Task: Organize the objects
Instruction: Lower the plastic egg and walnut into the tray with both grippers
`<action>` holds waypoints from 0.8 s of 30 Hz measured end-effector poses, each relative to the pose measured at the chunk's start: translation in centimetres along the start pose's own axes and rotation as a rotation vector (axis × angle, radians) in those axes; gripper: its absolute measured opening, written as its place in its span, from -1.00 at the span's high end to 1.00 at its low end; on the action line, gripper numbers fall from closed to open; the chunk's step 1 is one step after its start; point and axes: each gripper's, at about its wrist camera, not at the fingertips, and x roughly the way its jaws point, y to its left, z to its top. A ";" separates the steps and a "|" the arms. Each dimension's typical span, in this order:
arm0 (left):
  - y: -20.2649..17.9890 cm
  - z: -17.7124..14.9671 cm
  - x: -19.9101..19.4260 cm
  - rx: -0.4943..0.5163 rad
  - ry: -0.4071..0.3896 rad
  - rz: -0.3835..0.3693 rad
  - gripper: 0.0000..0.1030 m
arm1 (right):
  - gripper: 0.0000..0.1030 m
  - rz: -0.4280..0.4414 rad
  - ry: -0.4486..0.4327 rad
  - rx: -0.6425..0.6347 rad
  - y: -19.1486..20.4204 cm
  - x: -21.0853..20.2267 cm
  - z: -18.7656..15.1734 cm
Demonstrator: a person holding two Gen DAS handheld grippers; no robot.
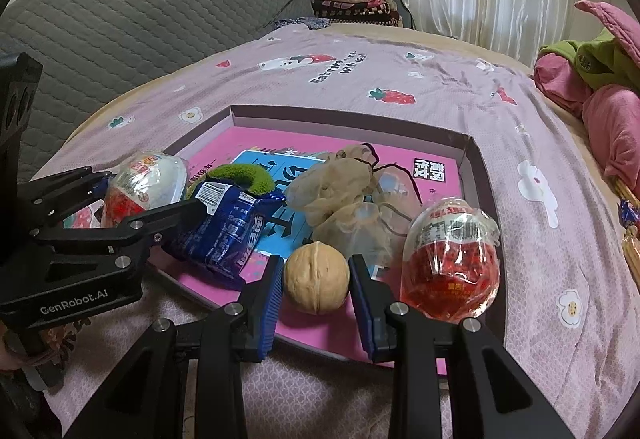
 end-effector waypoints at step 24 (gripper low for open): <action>1.4 0.2 0.4 -0.029 -0.007 0.006 -0.18 | 0.35 -0.014 0.003 -0.006 0.1 -0.4 0.0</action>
